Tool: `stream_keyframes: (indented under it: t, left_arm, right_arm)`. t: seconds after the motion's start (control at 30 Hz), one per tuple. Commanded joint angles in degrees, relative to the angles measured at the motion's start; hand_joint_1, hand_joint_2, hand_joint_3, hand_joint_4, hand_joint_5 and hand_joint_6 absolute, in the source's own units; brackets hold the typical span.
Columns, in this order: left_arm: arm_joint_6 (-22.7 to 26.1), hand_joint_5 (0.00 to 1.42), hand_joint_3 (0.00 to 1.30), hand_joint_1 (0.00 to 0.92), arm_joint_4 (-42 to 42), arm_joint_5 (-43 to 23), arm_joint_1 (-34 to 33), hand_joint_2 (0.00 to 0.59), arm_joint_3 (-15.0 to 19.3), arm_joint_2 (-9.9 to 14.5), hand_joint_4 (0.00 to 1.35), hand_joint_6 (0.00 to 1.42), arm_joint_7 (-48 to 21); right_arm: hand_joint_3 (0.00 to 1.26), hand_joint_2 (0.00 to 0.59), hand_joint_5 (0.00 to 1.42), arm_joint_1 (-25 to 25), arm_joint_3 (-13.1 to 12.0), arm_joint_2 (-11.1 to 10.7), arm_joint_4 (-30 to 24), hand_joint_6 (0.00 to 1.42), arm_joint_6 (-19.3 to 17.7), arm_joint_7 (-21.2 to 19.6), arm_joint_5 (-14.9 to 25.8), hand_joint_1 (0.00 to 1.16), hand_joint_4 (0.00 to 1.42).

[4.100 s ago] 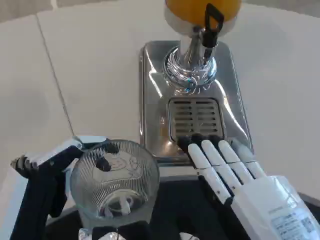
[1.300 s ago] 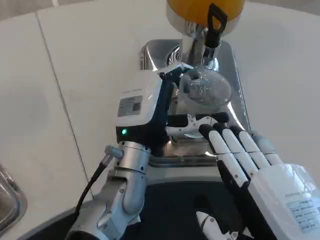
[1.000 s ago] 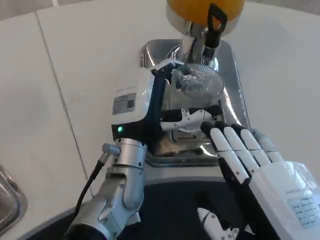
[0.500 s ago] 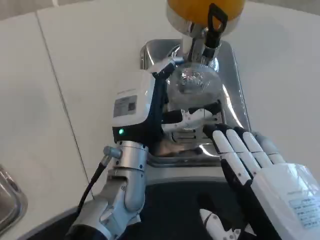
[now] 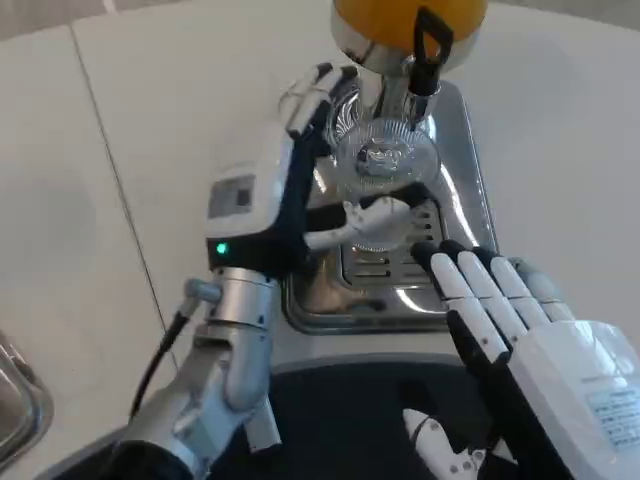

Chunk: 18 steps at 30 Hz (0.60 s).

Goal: Grasp the cup under the faucet to collect the drink, then remove the cup.

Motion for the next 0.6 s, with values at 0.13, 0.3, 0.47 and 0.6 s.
stream_keyframes:
  t: [0.13, 0.3, 0.47, 0.6]
  left_arm:
    - [-1.63, 0.55, 0.21, 0.256, -10.3, -2.68, 7.36, 0.038, 3.95, 7.45, 0.07, 0.68, -5.63]
    - [-1.26, 0.49, 0.15, 0.222, -21.08, -6.11, 14.6, 0.037, 8.52, 14.68, 0.06, 0.61, -14.52]
    - [-0.02, 0.32, 0.0, 0.083, -33.62, -8.45, 24.86, 0.026, 14.84, 22.16, 0.0, 0.38, -24.13]
    - [3.24, 0.11, 0.0, 0.0, -48.17, -5.9, 38.54, 0.013, 22.79, 27.42, 0.0, 0.19, -29.92]
  right_arm:
    - [0.01, 0.538, 0.0, -0.23, 0.05, 0.01, 0.74, 0.0, 0.25, -0.69, 0.72, 0.16, 0.0]
    - [0.01, 0.536, 0.0, -0.5, 0.52, 0.46, 1.07, 0.0, 0.29, -1.36, 0.78, 0.16, 0.0]
    - [0.01, 0.534, 0.0, -0.2, 0.75, 0.61, 1.14, 0.0, 0.14, -2.16, 0.94, 0.16, 0.0]
    - [0.01, 0.534, 0.0, 0.06, 1.03, 1.5, 0.81, 0.0, 0.46, -2.75, 1.27, 0.16, 0.0]
